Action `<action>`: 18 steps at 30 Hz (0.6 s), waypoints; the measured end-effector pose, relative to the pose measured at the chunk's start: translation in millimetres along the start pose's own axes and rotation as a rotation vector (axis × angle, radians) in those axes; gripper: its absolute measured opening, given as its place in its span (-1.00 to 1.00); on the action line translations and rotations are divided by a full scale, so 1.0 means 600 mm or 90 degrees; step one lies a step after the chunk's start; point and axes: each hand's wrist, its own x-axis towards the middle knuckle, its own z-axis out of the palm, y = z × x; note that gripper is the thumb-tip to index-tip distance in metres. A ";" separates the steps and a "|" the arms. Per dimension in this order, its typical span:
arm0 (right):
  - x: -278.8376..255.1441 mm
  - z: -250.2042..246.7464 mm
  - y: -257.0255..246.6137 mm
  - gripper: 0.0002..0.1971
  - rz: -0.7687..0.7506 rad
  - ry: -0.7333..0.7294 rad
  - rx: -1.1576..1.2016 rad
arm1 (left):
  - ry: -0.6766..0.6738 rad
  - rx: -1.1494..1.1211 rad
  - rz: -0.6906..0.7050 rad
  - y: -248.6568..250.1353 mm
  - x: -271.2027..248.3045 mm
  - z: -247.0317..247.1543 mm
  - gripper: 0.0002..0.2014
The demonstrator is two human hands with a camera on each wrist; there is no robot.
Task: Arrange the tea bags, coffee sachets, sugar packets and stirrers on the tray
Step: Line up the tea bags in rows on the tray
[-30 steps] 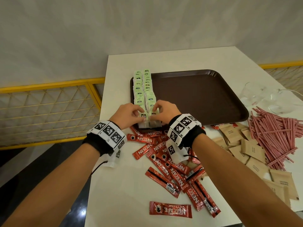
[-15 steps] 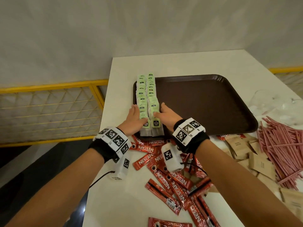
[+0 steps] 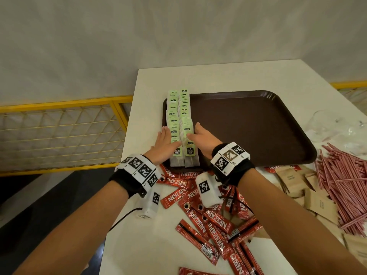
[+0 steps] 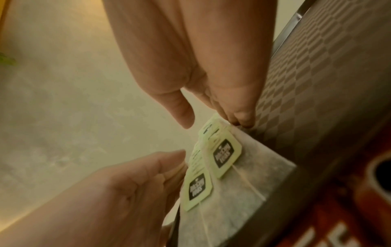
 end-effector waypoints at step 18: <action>0.066 -0.017 -0.074 -0.45 0.020 0.040 -0.012 | 0.085 -0.357 -0.043 0.079 0.021 -0.059 -0.51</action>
